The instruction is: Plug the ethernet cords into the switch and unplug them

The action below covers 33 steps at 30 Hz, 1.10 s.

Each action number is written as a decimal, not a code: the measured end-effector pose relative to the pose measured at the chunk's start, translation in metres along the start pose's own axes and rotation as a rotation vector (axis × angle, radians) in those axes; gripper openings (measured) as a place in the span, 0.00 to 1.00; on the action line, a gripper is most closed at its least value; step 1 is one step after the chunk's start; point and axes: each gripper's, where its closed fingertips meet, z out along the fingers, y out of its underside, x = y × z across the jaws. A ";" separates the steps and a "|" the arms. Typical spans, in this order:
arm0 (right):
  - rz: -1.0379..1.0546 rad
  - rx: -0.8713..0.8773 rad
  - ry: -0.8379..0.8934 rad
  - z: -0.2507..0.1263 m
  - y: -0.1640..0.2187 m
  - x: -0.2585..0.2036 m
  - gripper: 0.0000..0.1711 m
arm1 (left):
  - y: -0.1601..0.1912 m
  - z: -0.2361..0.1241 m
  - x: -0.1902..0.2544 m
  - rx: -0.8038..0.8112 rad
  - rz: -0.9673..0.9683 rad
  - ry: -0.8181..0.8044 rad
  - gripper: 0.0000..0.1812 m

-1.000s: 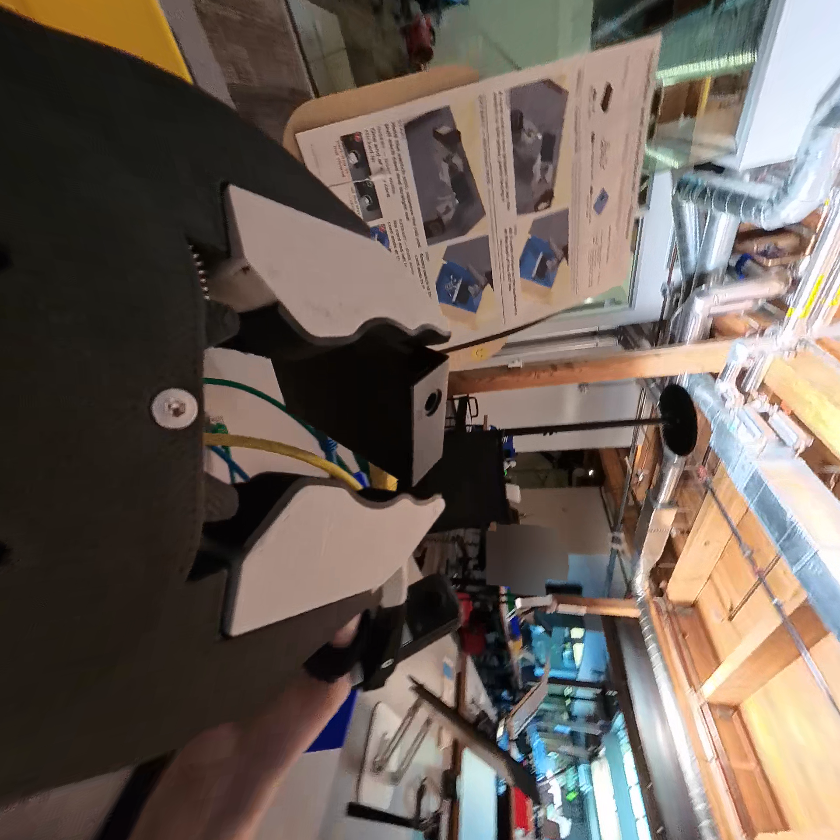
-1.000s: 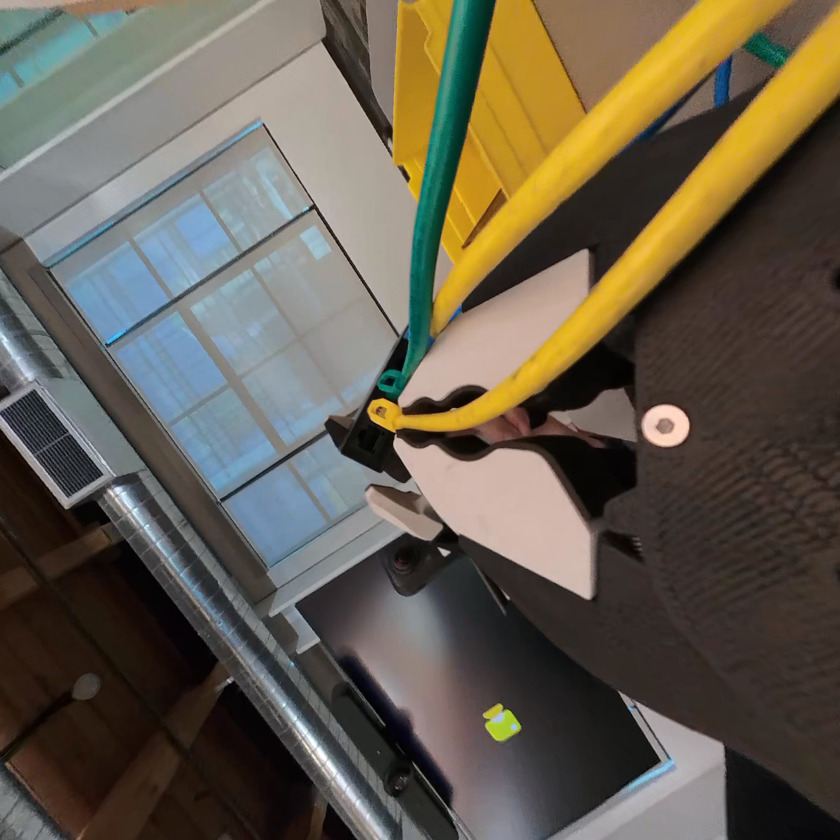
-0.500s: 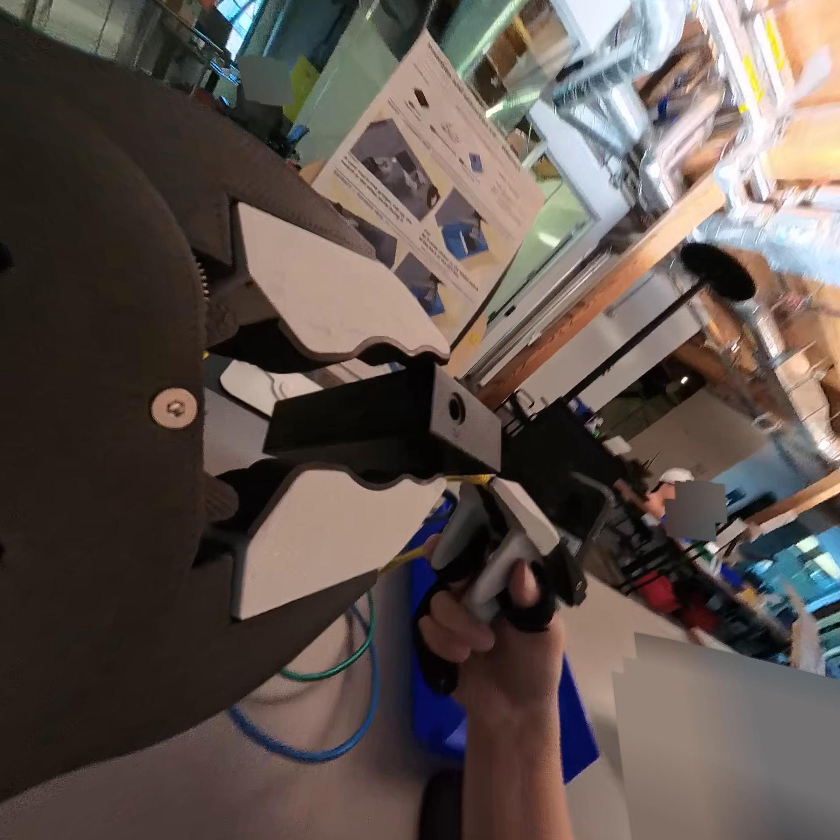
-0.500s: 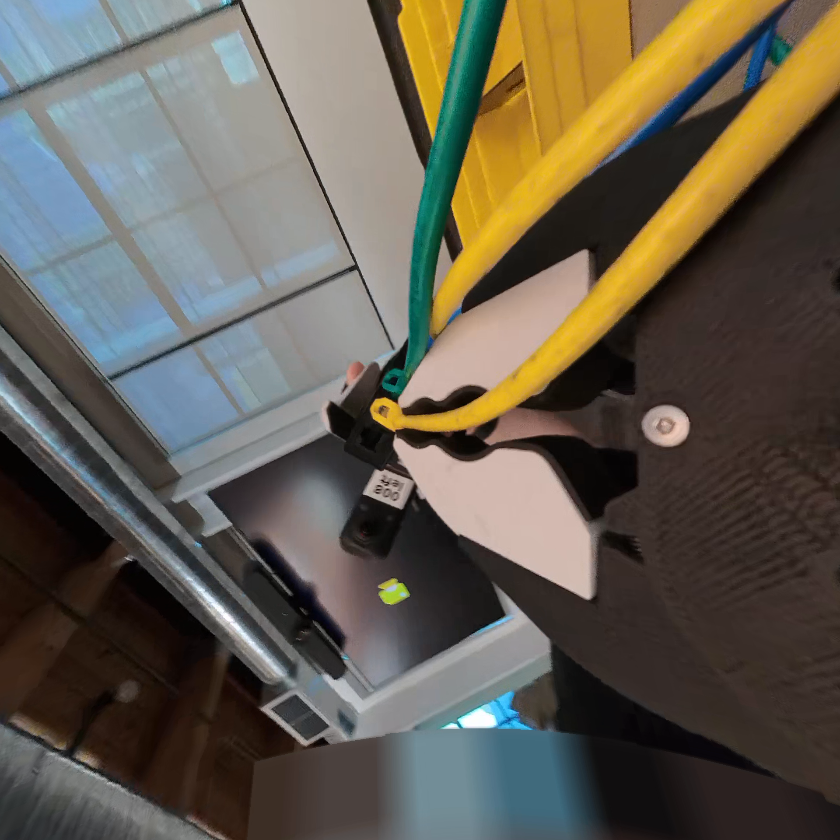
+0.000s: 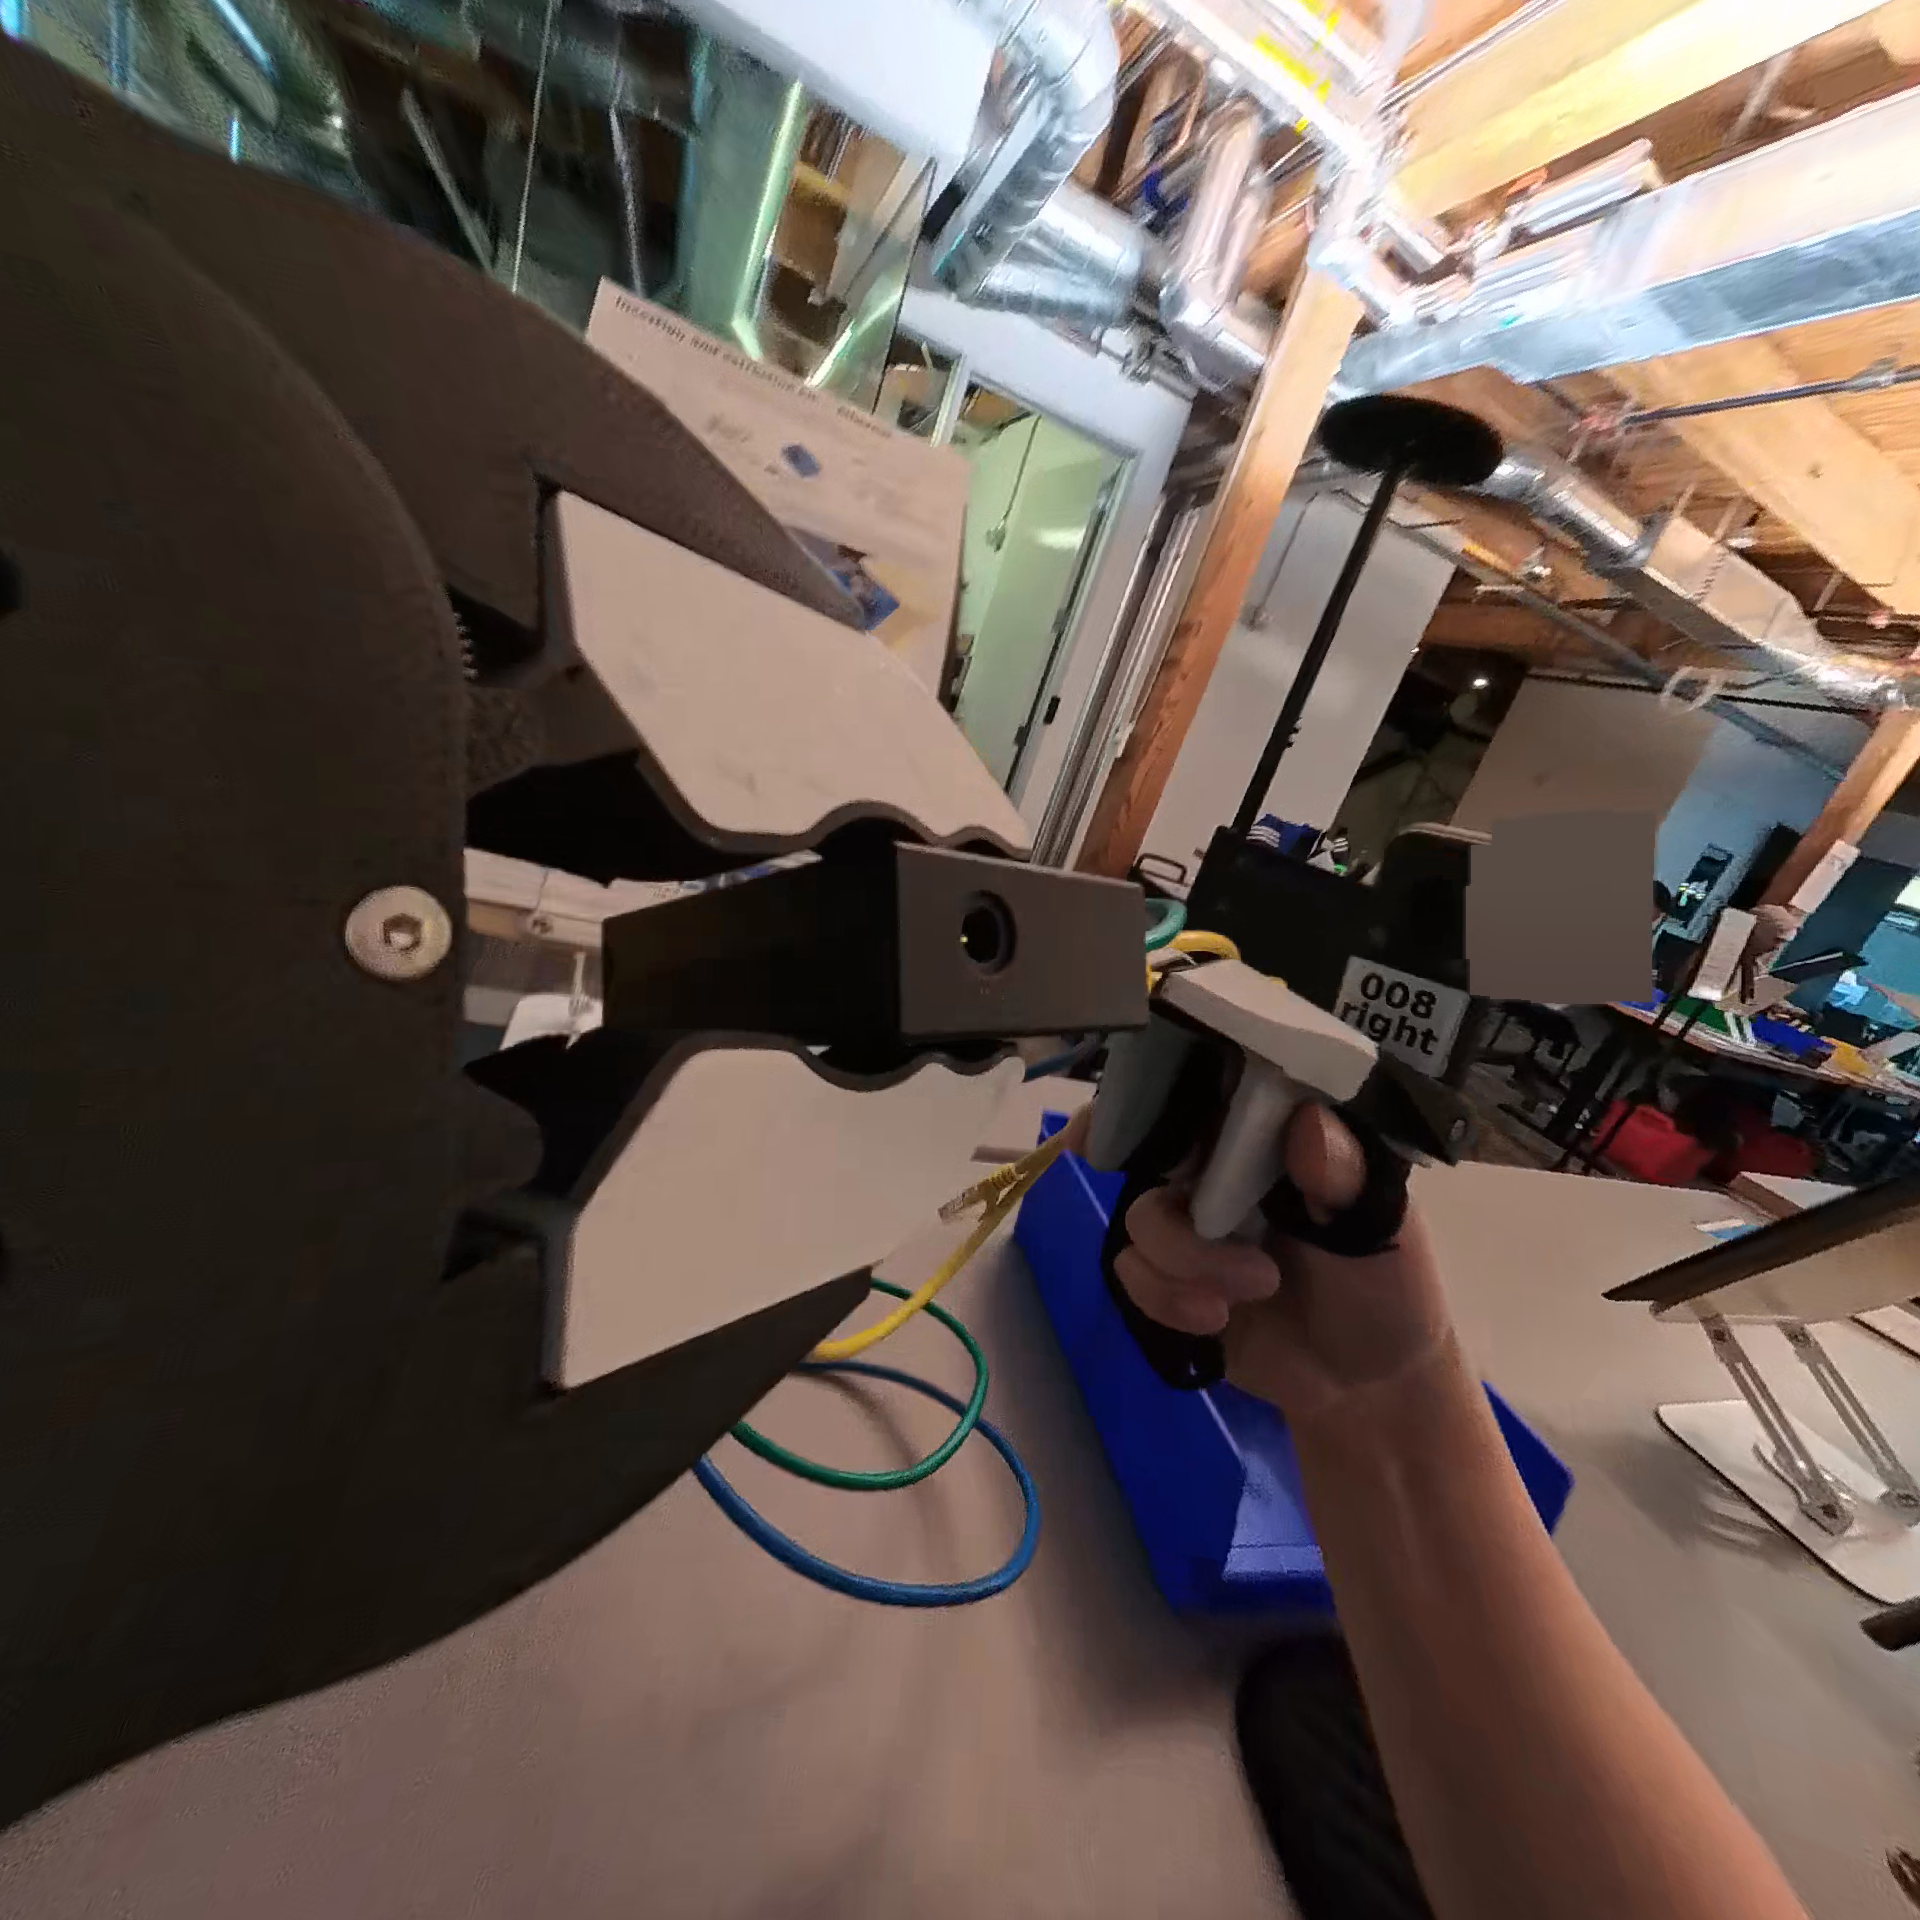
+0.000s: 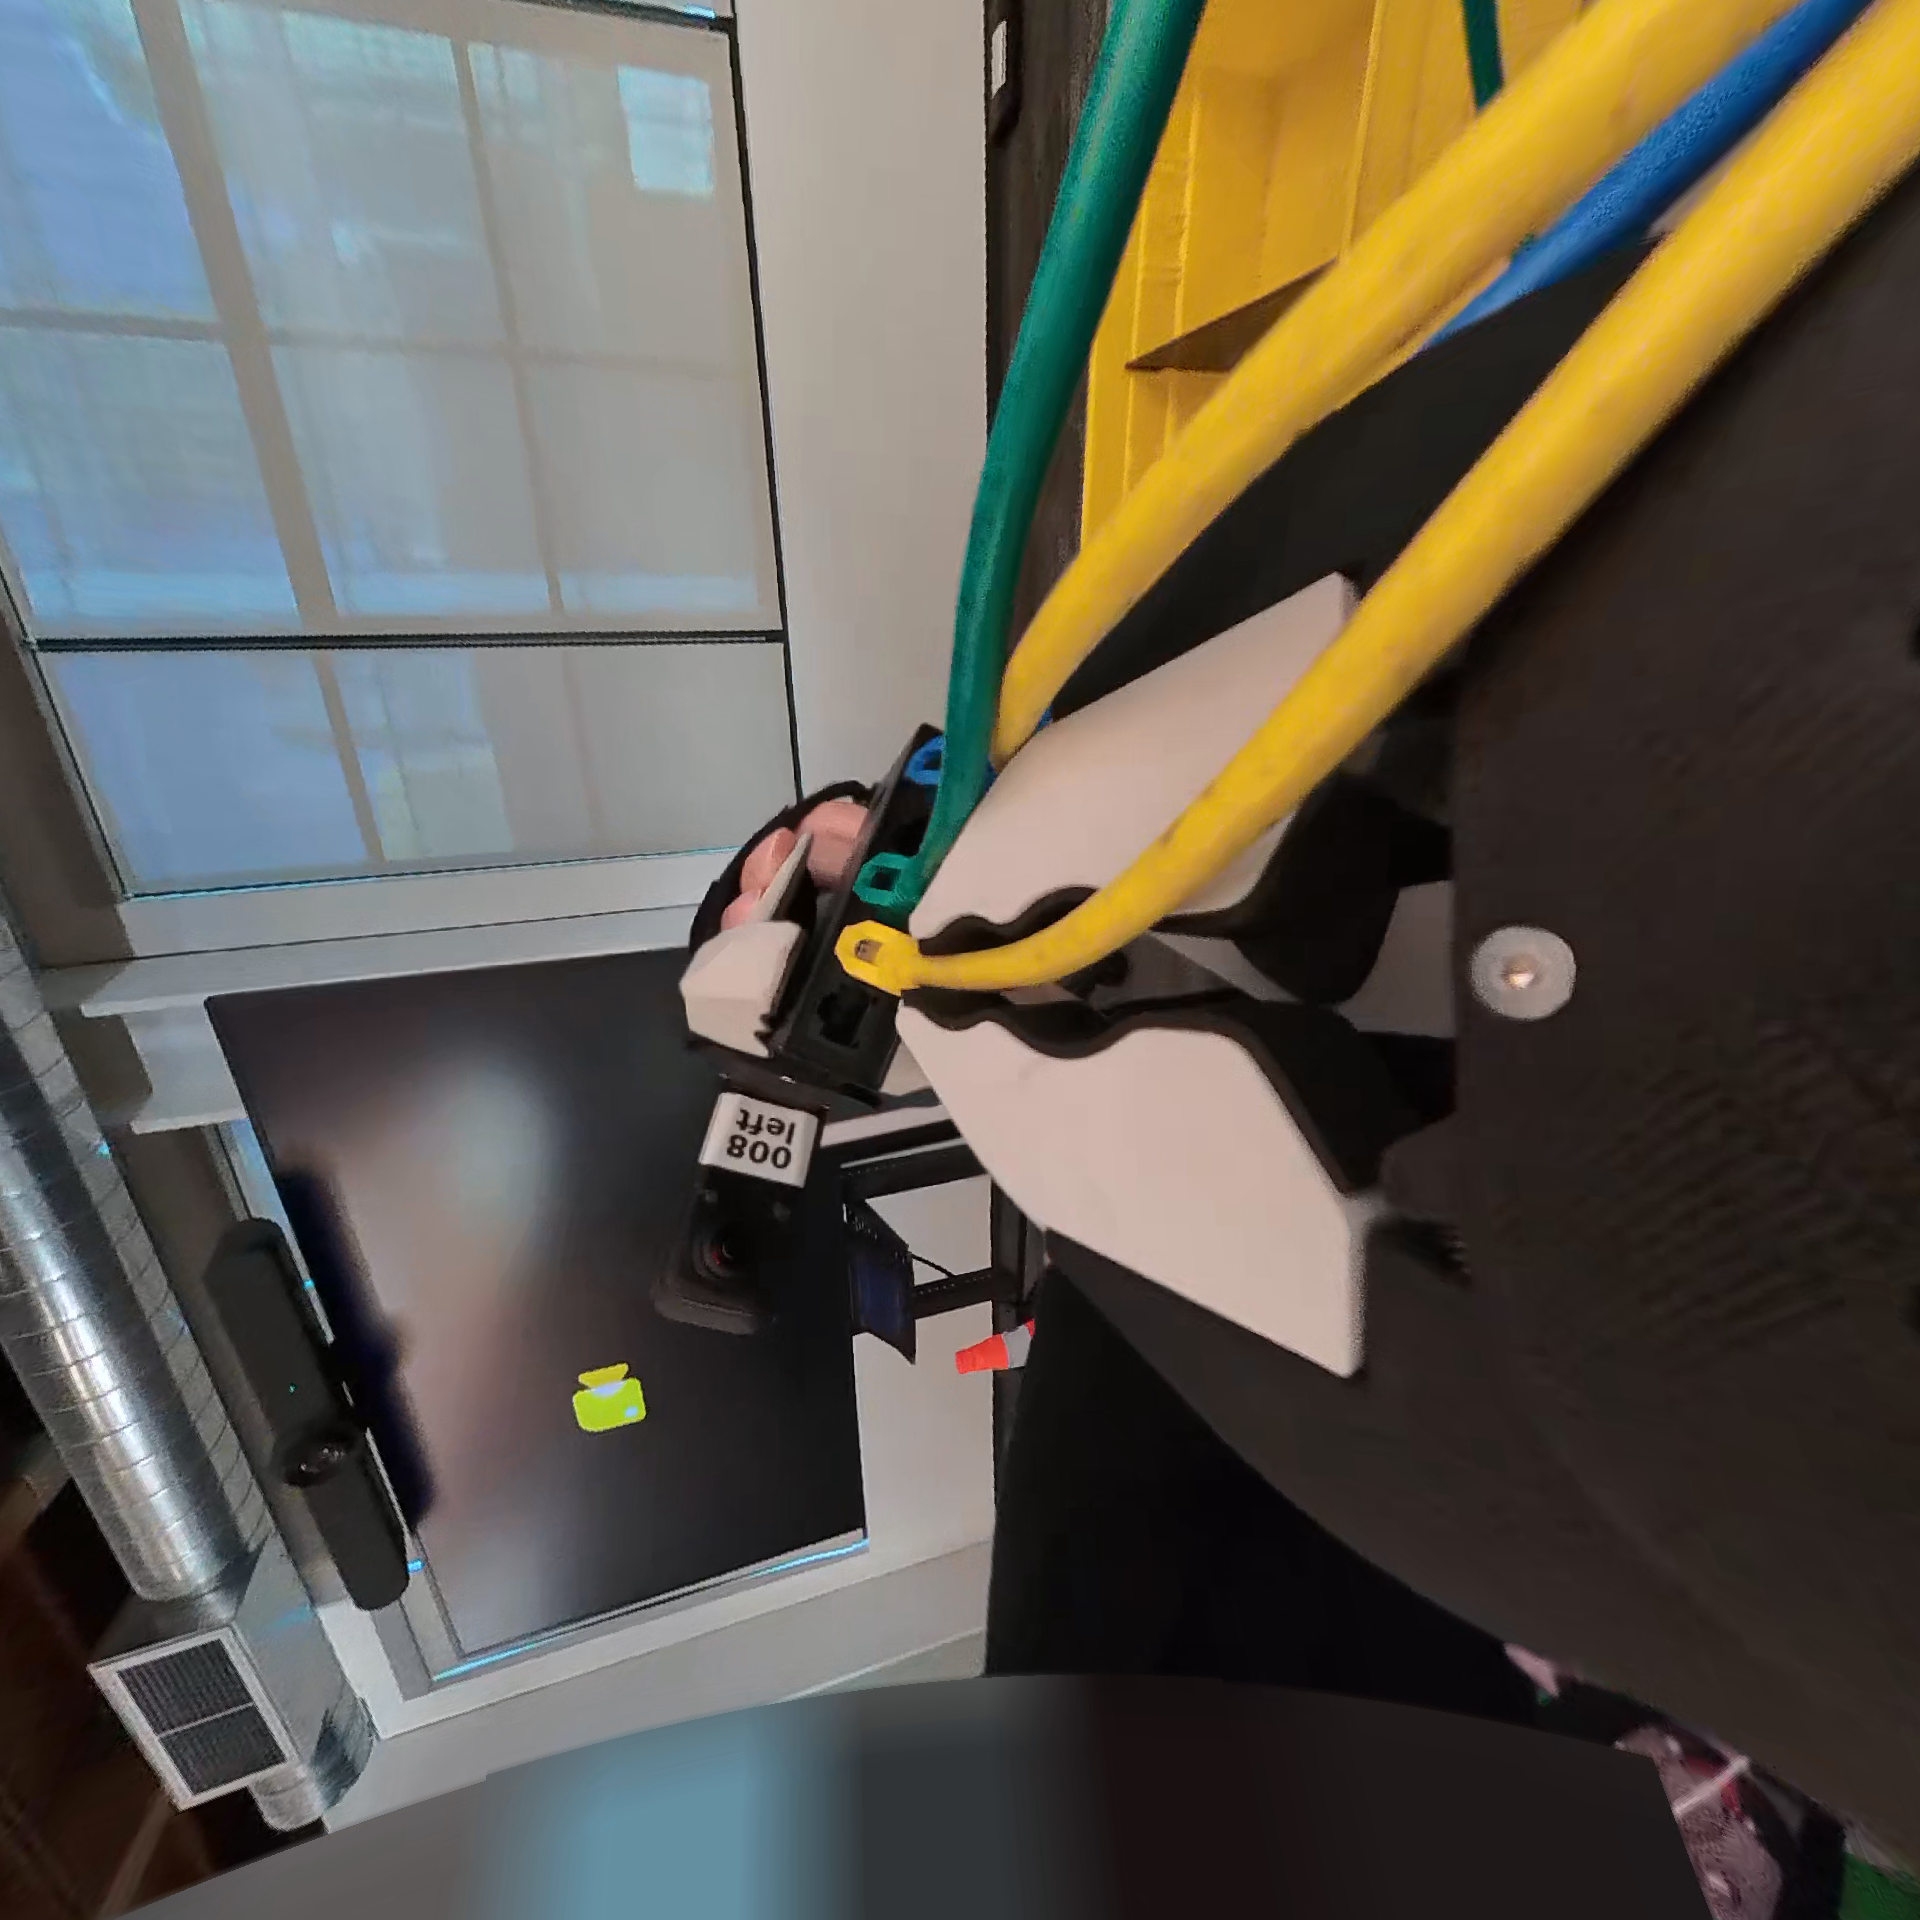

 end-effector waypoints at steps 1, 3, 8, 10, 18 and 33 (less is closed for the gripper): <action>0.004 -0.007 -0.004 0.001 -0.001 -0.005 0.04 | -0.007 -0.002 -0.001 0.013 0.007 -0.002 0.16; -0.054 -0.034 0.004 0.004 -0.002 -0.013 0.04 | -0.020 -0.005 0.000 0.037 0.027 0.003 0.16; -0.075 -0.042 -0.034 0.008 -0.004 -0.031 0.04 | -0.032 -0.012 0.002 0.048 0.078 0.001 0.16; -0.045 -0.036 -0.052 0.009 -0.003 -0.032 0.04 | -0.035 -0.012 0.004 0.042 0.097 0.007 0.16; 0.024 -0.022 -0.081 0.011 -0.001 -0.031 0.04 | -0.042 -0.012 0.005 0.069 0.052 0.064 0.16; 0.153 0.052 -0.140 0.005 -0.009 -0.027 0.04 | -0.033 -0.007 -0.001 0.010 0.018 -0.062 0.17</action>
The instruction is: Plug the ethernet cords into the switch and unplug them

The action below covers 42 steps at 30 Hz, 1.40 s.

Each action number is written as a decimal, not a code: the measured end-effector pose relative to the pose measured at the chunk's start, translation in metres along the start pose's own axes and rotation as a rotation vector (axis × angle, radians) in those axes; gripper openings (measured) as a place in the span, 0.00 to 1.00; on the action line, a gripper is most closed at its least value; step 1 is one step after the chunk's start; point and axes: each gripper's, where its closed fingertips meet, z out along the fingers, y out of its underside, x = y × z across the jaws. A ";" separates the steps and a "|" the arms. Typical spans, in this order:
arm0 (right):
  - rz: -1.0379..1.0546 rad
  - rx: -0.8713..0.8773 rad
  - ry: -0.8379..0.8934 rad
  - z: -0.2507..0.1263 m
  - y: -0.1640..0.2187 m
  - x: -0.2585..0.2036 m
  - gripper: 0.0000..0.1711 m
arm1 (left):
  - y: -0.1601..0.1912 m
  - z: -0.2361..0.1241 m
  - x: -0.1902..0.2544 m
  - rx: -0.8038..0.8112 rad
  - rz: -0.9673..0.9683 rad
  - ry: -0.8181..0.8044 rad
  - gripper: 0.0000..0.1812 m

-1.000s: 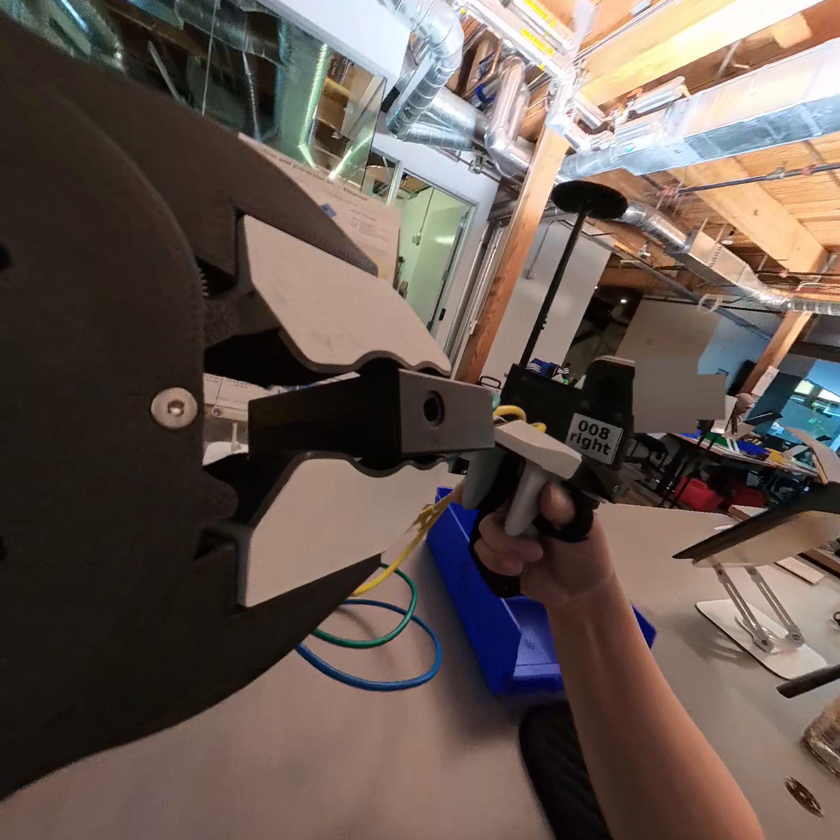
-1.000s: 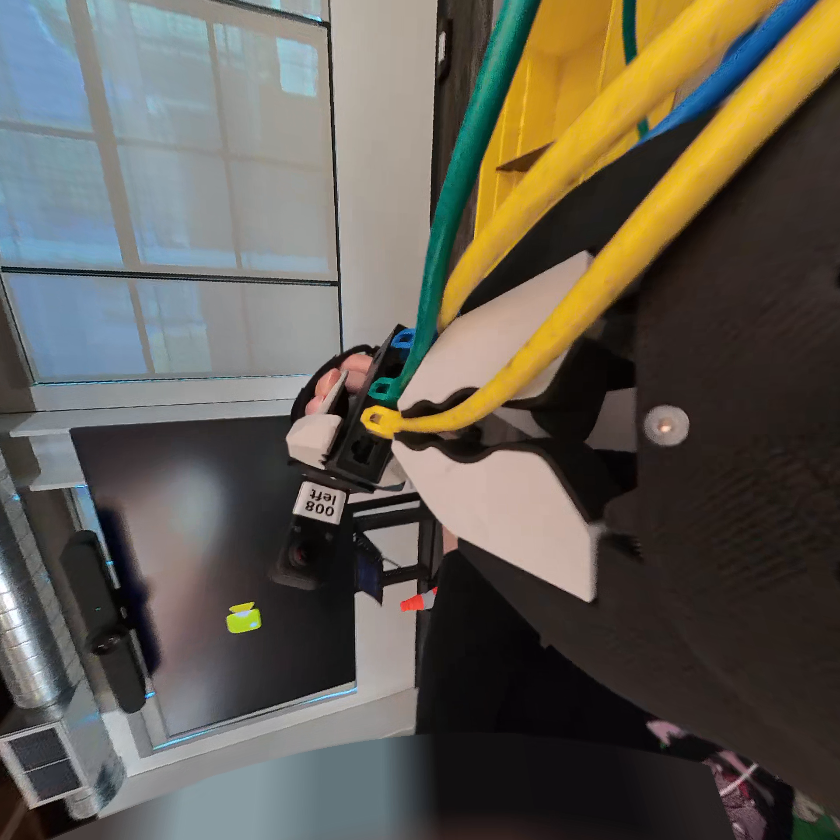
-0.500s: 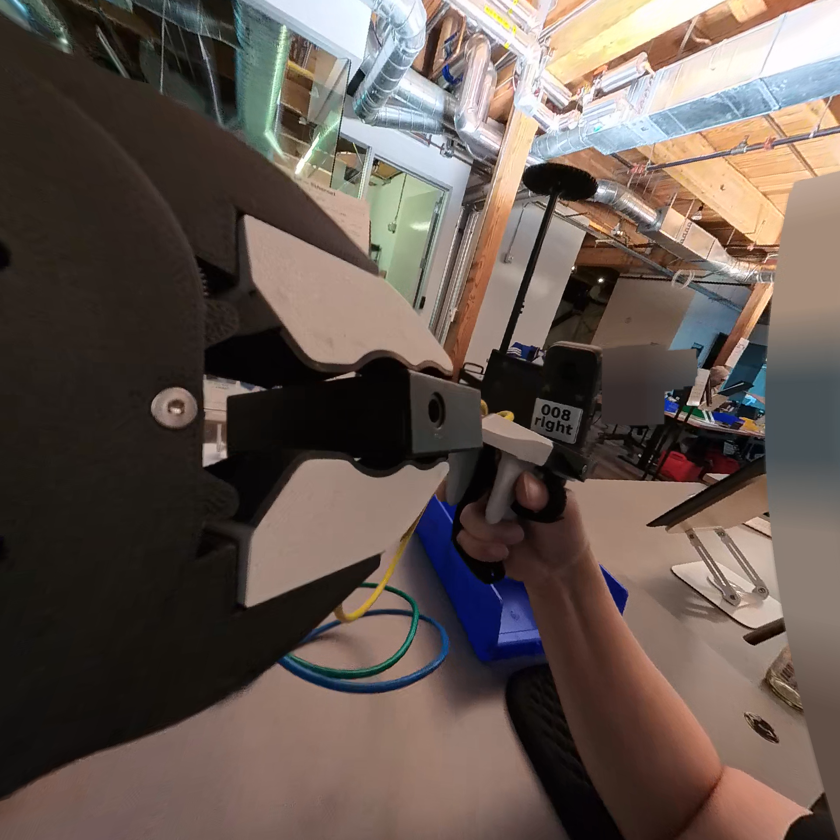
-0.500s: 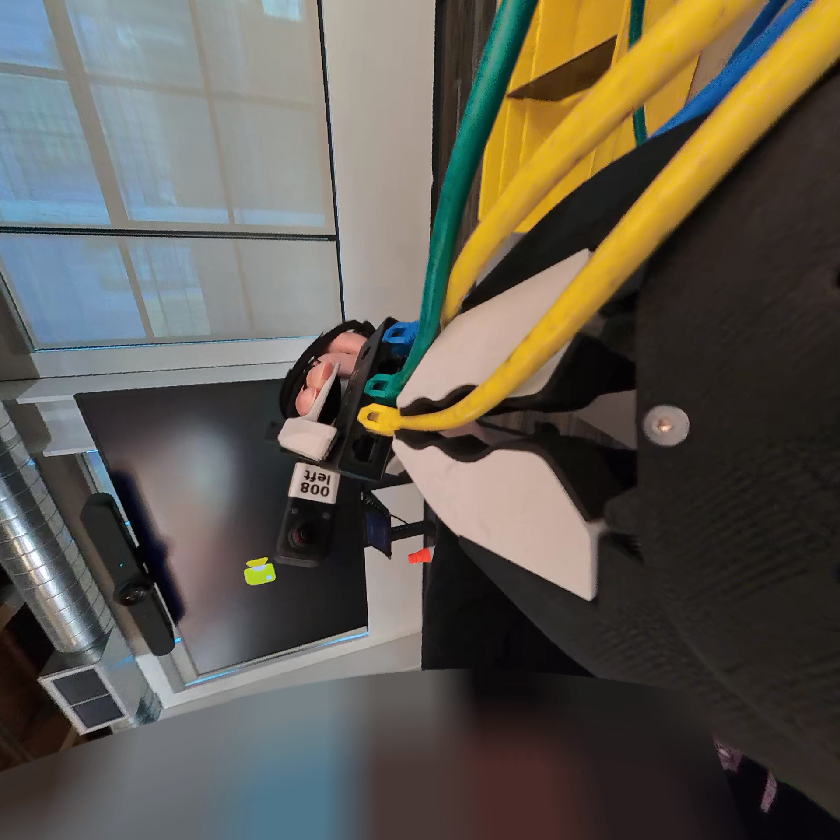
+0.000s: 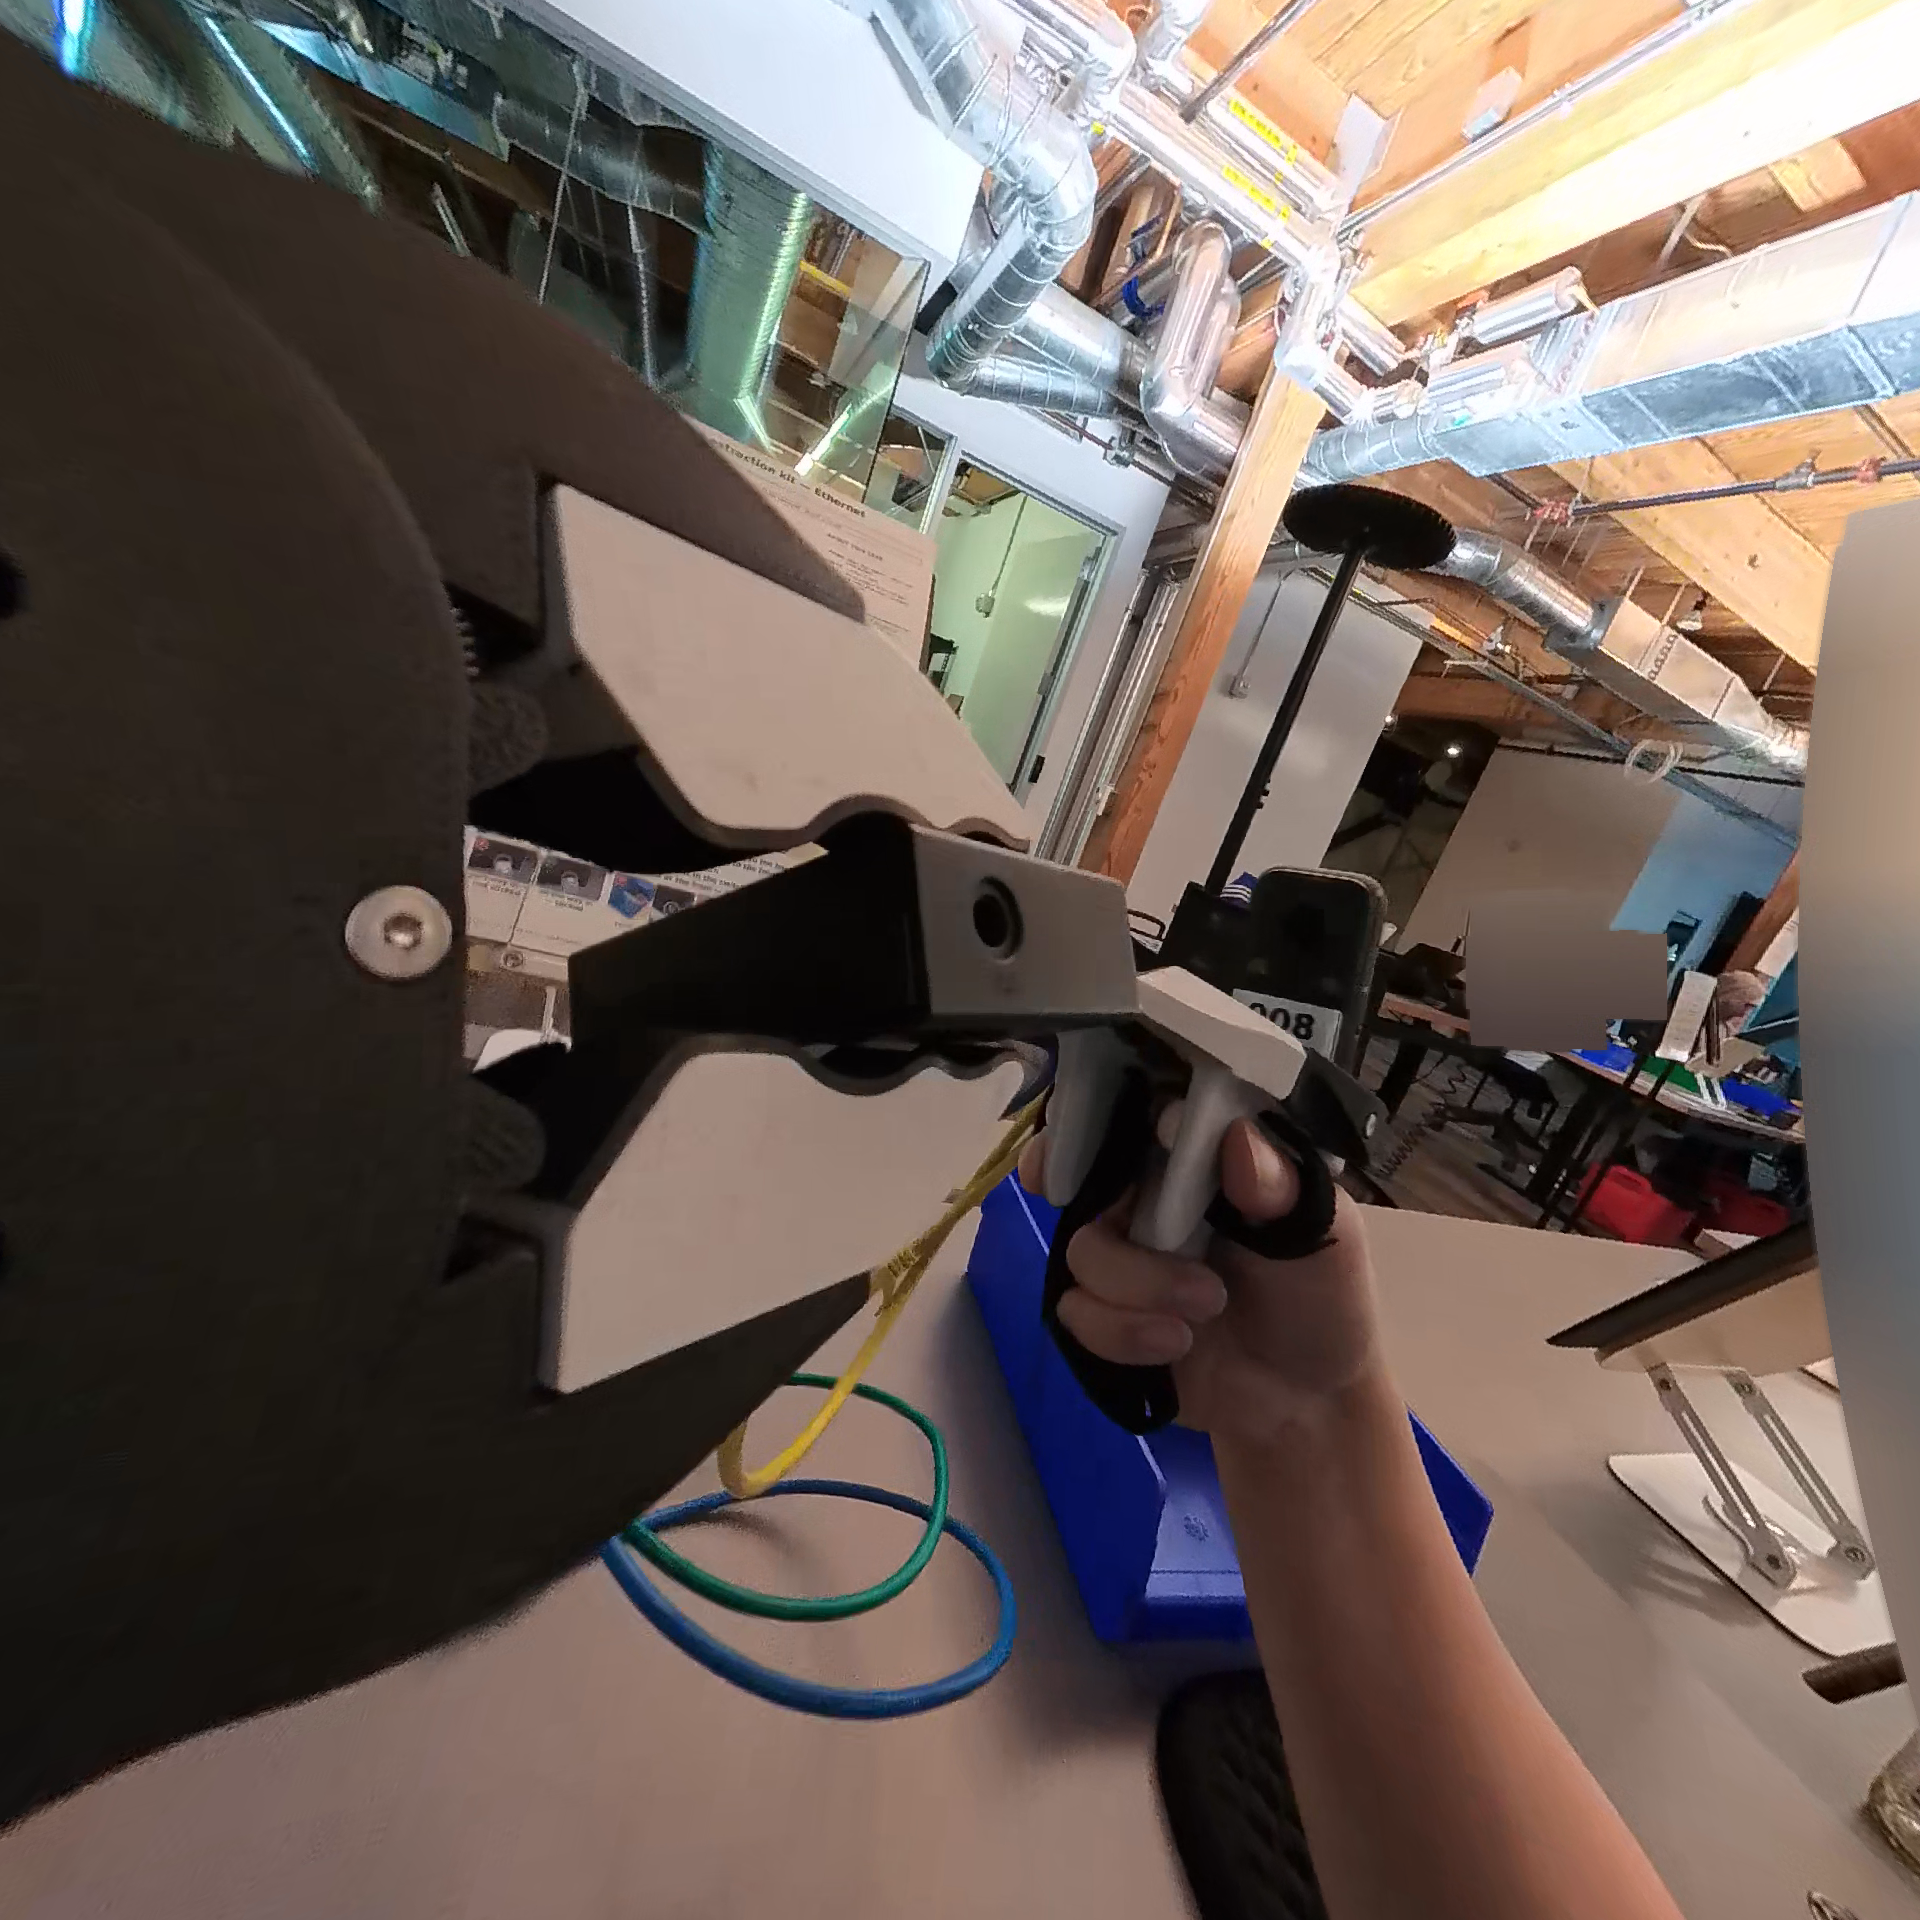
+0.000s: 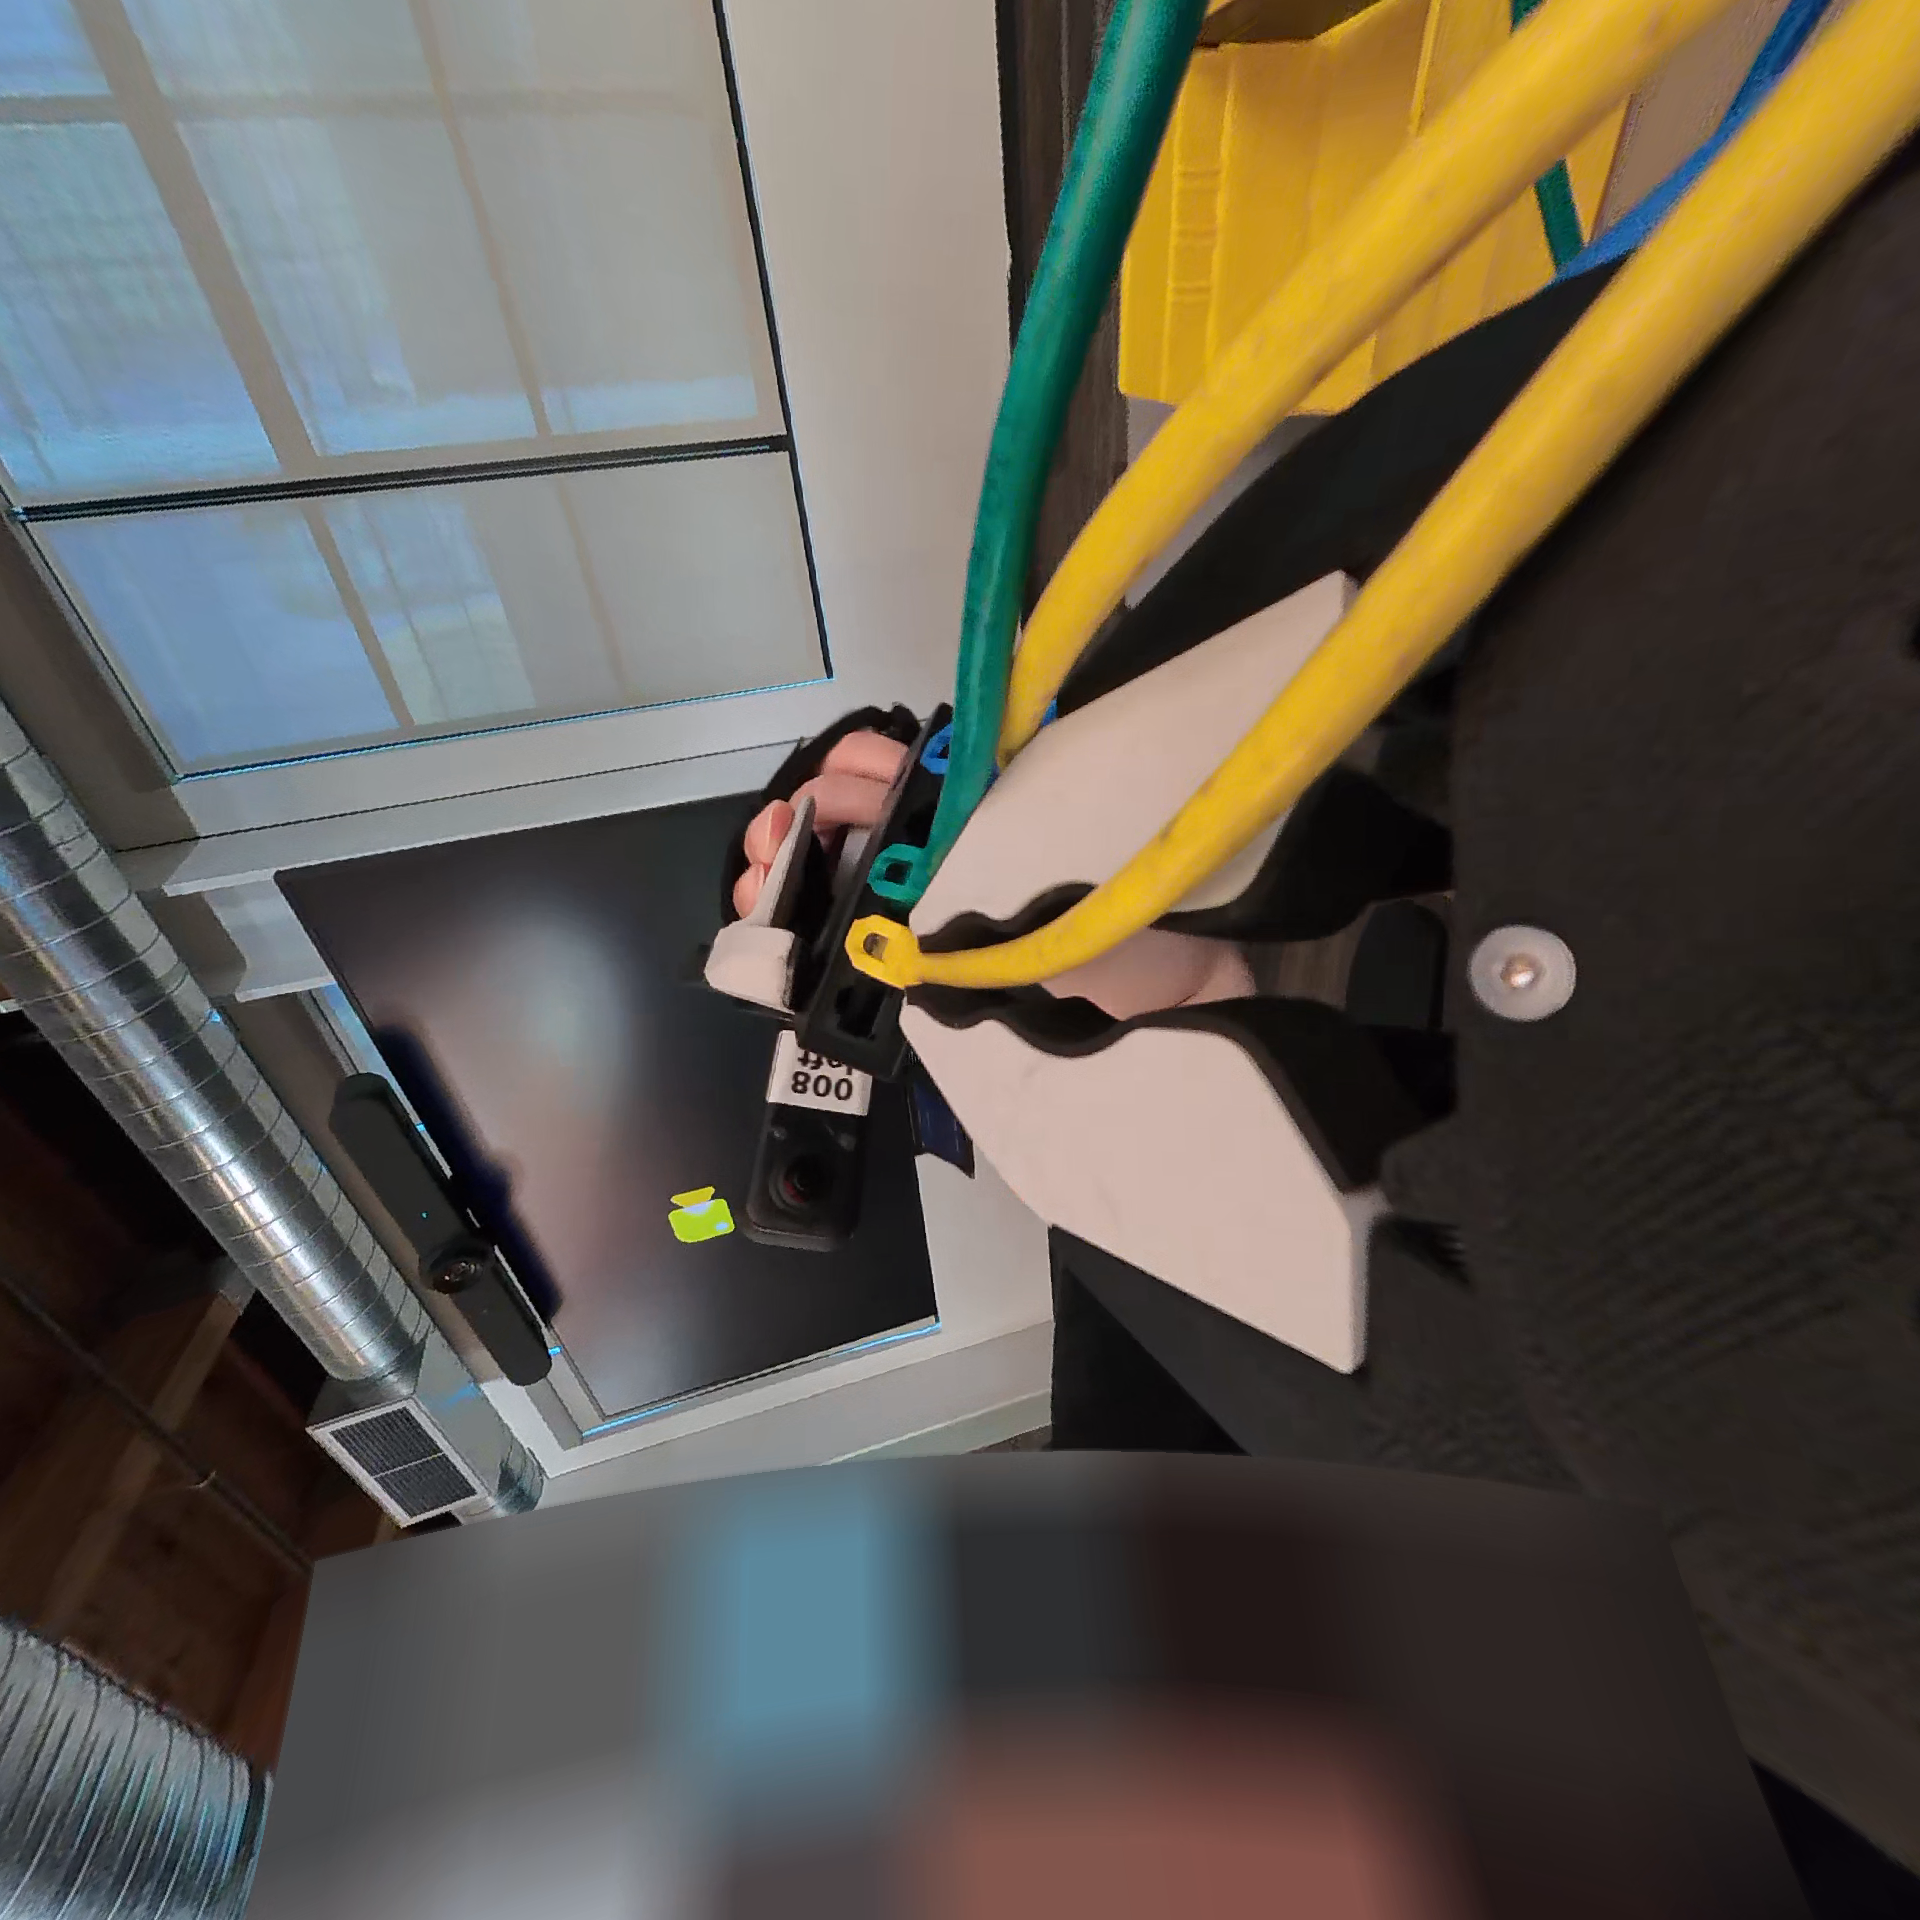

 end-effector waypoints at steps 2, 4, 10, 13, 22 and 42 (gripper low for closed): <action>0.001 0.000 0.000 0.000 0.000 0.001 0.04 | 0.002 -0.001 0.000 -0.006 -0.021 -0.003 0.18; 0.004 0.008 -0.009 0.000 -0.001 0.000 0.04 | 0.005 -0.003 -0.001 -0.008 -0.051 -0.012 0.18; -0.043 -0.016 -0.019 0.000 0.001 -0.005 0.04 | 0.007 -0.006 0.006 0.013 -0.106 0.011 0.18; -0.066 -0.056 -0.015 0.000 0.003 -0.009 0.04 | 0.005 -0.006 0.008 0.021 -0.083 0.032 0.18; -0.074 -0.128 0.055 -0.001 0.011 0.000 0.04 | 0.010 -0.006 0.012 0.004 -0.036 0.002 0.18; -0.114 -0.084 0.077 -0.006 0.003 0.007 0.04 | 0.019 0.002 0.002 -0.099 0.011 -0.069 0.17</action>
